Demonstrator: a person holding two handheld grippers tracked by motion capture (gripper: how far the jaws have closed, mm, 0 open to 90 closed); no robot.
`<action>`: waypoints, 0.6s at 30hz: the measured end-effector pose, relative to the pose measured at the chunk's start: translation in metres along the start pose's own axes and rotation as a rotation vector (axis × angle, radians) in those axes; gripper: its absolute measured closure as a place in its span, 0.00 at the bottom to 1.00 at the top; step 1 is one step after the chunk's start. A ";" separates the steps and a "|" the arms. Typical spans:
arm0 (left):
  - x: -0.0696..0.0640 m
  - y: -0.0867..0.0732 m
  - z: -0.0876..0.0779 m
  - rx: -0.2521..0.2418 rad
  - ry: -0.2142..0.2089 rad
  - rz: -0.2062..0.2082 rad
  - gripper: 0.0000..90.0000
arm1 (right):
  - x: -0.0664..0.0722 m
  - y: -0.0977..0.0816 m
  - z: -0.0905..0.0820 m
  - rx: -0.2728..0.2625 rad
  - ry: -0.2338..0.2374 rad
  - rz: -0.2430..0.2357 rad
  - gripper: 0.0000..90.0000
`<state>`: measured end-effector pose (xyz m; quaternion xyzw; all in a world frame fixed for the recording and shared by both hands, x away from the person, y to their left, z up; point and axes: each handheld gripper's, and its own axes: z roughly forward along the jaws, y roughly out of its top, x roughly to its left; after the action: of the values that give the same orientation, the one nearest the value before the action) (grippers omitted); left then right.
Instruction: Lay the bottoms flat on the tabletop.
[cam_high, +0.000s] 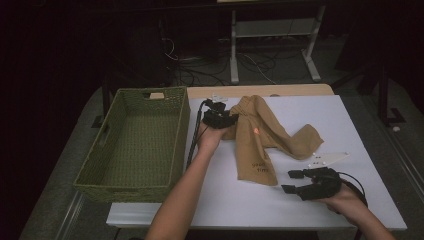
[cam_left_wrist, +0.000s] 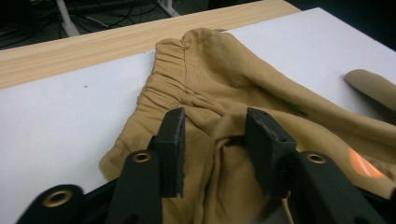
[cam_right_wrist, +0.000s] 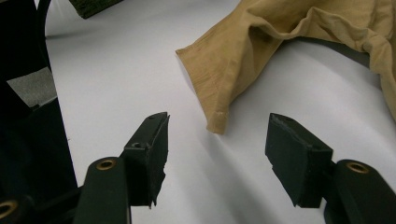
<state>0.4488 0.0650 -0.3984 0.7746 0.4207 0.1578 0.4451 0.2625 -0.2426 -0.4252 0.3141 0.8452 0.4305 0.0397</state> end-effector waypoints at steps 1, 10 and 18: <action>-0.001 0.000 -0.003 -0.003 -0.001 0.003 0.59 | 0.000 0.000 0.000 0.000 0.000 0.000 0.44; -0.017 -0.010 -0.030 -0.003 -0.067 0.053 0.50 | 0.000 0.000 0.001 0.001 0.000 0.002 0.44; -0.036 -0.032 -0.046 0.020 -0.151 0.116 0.49 | -0.001 0.000 0.001 0.003 -0.002 0.003 0.44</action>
<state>0.3825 0.0702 -0.3949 0.8118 0.3421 0.1203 0.4577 0.2632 -0.2424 -0.4261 0.3157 0.8455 0.4288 0.0395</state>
